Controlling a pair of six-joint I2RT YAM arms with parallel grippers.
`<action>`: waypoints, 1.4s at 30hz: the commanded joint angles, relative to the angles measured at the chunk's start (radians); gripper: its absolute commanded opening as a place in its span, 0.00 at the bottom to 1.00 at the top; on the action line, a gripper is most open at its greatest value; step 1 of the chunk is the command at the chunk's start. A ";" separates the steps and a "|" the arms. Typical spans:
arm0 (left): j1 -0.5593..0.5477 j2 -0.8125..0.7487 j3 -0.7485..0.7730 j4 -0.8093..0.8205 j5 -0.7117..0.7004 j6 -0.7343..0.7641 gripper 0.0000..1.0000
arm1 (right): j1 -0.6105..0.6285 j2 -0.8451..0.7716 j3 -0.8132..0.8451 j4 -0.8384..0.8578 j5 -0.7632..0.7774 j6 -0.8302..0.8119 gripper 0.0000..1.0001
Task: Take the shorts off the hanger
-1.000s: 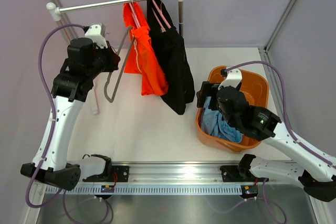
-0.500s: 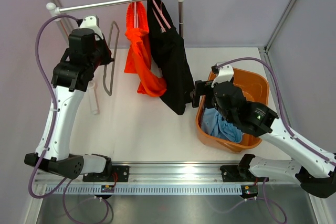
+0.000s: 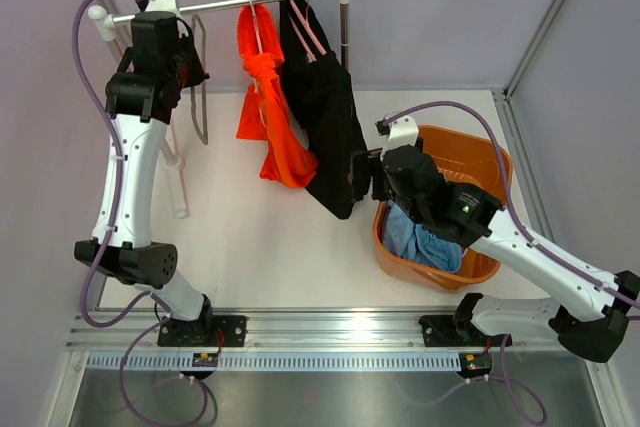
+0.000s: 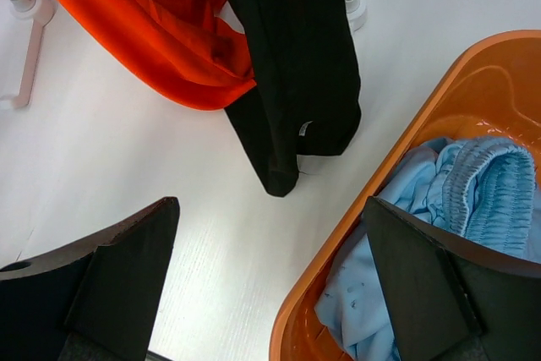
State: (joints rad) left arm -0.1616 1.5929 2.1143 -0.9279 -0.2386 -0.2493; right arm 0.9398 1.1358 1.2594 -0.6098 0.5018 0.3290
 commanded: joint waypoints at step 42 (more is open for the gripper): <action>0.120 0.208 0.116 0.253 0.067 0.005 0.07 | -0.016 0.005 0.017 -0.013 0.023 0.005 0.99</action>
State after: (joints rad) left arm -0.0509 1.8465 2.2562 -0.7326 -0.1940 -0.2329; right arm 0.9337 1.1667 1.2751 -0.6262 0.4969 0.3195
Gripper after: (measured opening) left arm 0.092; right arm 0.993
